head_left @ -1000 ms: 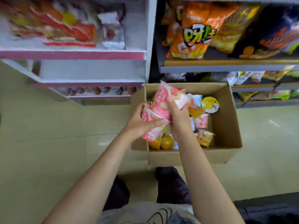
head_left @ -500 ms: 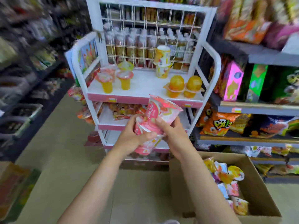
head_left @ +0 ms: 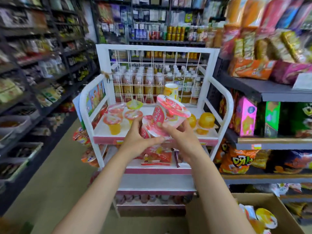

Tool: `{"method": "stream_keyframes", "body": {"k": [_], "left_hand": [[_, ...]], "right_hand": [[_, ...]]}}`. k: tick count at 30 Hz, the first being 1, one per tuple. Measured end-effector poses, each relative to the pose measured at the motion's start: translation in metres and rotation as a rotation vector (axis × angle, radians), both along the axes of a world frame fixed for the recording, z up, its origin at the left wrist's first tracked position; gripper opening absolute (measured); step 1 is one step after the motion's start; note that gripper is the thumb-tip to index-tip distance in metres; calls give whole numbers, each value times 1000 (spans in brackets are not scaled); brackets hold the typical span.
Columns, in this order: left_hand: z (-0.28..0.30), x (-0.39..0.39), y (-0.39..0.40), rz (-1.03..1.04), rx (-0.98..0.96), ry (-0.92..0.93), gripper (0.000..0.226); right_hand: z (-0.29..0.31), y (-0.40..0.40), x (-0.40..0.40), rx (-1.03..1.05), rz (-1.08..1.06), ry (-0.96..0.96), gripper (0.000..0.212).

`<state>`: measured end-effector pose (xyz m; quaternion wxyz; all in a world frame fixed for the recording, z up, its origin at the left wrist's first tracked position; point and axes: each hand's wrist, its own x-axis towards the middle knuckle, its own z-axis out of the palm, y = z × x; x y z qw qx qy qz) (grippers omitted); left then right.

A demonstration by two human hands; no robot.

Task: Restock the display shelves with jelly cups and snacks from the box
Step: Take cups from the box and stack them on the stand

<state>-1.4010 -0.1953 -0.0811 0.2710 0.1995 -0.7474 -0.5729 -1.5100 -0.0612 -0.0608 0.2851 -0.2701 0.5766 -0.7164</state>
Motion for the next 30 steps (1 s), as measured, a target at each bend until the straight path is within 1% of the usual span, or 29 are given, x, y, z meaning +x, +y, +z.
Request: {"method": "stream_keyframes", "body": {"k": [2, 4, 6, 8, 10, 12, 13, 15, 17, 20, 24, 27, 29, 30], "left_hand": [[6, -34, -18, 11, -95, -16, 86], [15, -73, -33, 45, -215, -79, 93], [24, -118, -47, 41, -289, -85, 97], [29, -164, -56, 20, -302, -41, 84], [28, -207, -64, 14, -272, -15, 73], [20, -246, -71, 45, -248, -11, 74], [14, -264, -75, 46, -227, -7, 70], [3, -292, -79, 24, -178, -19, 56], [-7, -312, -80, -35, -85, -74, 48], [-25, -335, -81, -153, 56, -151, 37], [-40, -357, -83, -210, 146, -195, 50], [-48, -367, -85, -222, 178, -193, 41], [-52, -370, -84, -242, 193, -199, 41], [-53, -369, -83, -248, 195, -206, 42]], "right_hand": [[4, -12, -32, 2, -40, 46, 58], [11, -24, -68, -8, -75, 77, 62], [19, -33, -107, -20, -129, 119, 63], [25, -43, -147, -22, -183, 162, 65], [27, -52, -186, -12, -221, 184, 66], [24, -61, -221, -1, -234, 176, 68], [22, -65, -237, 11, -237, 166, 69], [15, -71, -265, 39, -238, 154, 67], [6, -76, -288, 91, -233, 146, 69], [-9, -83, -321, 190, -241, 143, 78], [-25, -92, -349, 296, -259, 86, 80], [-31, -99, -358, 322, -292, 60, 74], [-34, -103, -362, 354, -289, 68, 71], [-38, -104, -366, 367, -284, 74, 74]]}}
